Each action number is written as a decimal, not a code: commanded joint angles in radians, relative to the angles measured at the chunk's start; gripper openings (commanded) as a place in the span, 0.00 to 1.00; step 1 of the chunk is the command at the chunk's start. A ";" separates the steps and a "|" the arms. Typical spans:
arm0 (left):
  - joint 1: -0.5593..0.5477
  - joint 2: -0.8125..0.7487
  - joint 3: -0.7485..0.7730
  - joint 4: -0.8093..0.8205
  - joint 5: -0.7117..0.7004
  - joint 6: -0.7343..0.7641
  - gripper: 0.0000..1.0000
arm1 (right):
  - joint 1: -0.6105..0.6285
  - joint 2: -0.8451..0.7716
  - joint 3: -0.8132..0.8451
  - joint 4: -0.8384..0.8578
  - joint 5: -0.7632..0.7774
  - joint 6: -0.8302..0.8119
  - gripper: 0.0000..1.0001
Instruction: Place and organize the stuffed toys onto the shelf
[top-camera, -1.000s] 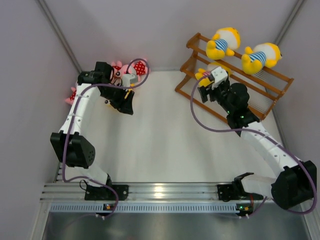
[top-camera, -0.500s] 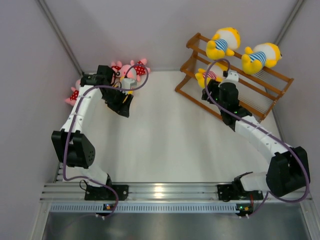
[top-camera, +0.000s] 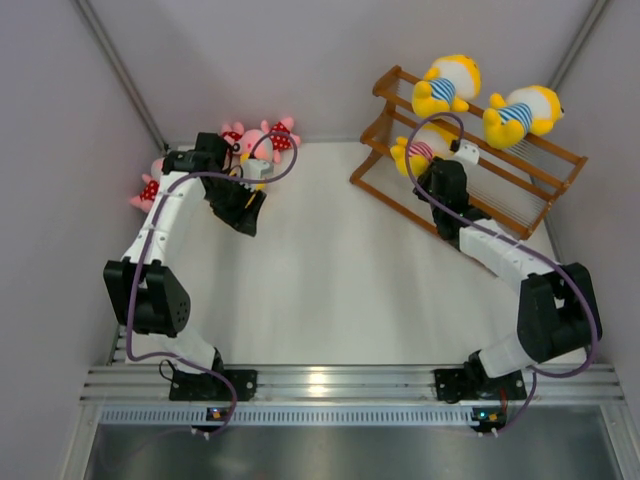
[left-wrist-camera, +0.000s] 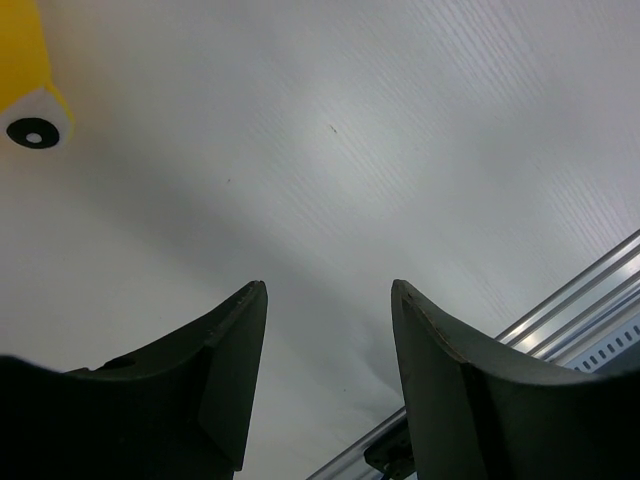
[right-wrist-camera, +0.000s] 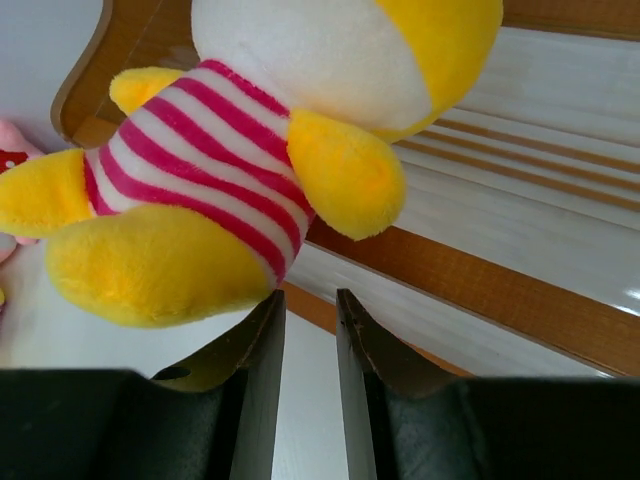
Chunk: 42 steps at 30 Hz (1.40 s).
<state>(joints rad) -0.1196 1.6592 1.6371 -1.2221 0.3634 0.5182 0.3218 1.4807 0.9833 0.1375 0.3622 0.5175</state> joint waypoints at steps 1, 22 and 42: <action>0.000 -0.033 -0.020 0.022 -0.009 0.016 0.59 | -0.016 0.003 0.072 0.105 0.046 0.006 0.27; 0.035 0.008 -0.076 0.142 -0.111 -0.009 0.59 | -0.036 -0.091 0.006 0.057 0.063 0.072 0.32; 0.064 0.569 0.349 0.518 -0.524 -0.221 0.69 | -0.024 -0.306 -0.077 -0.035 0.017 -0.068 0.41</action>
<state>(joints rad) -0.0563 2.1689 1.9343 -0.7673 -0.0692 0.3206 0.2981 1.2320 0.9031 0.0990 0.4011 0.4732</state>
